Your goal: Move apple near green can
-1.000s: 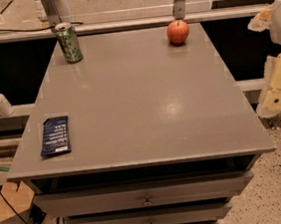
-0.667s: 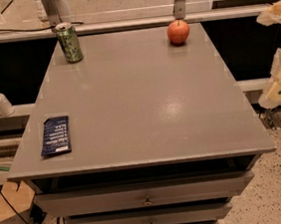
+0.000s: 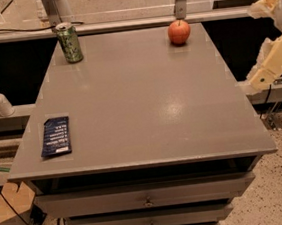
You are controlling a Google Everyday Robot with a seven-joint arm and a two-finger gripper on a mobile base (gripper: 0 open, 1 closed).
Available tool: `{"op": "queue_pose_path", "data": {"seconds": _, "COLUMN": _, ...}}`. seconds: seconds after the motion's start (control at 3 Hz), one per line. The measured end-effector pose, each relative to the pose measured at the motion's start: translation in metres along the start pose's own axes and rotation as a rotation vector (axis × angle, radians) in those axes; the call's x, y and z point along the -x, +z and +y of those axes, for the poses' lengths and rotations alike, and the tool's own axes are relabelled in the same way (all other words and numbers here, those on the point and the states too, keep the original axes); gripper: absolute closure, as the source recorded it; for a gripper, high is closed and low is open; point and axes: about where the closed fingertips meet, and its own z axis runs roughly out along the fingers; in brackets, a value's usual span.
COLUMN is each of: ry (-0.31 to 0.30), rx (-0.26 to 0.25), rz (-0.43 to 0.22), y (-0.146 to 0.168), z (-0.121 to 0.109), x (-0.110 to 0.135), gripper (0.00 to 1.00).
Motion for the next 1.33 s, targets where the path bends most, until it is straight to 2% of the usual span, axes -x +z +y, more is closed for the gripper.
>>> {"op": "queue_pose_path", "data": {"seconds": 0.33, "ry": -0.001, "rx": 0.0, "rz": 0.002, "y": 0.0, "z": 0.0, "x": 0.0, "gripper": 0.0}}
{"op": "queue_pose_path", "data": {"seconds": 0.67, "ry": 0.034, "rx": -0.012, "rz": -0.088, "y": 0.02, "z": -0.014, "x": 0.014, "gripper": 0.0}}
{"op": "queue_pose_path", "data": {"seconds": 1.0, "ry": 0.064, "rx": -0.036, "rz": -0.256, "y": 0.055, "z": -0.045, "x": 0.042, "gripper": 0.0}}
{"op": "queue_pose_path", "data": {"seconds": 1.33, "ry": 0.093, "rx": -0.055, "rz": -0.36, "y": 0.083, "z": -0.077, "x": 0.059, "gripper": 0.0}}
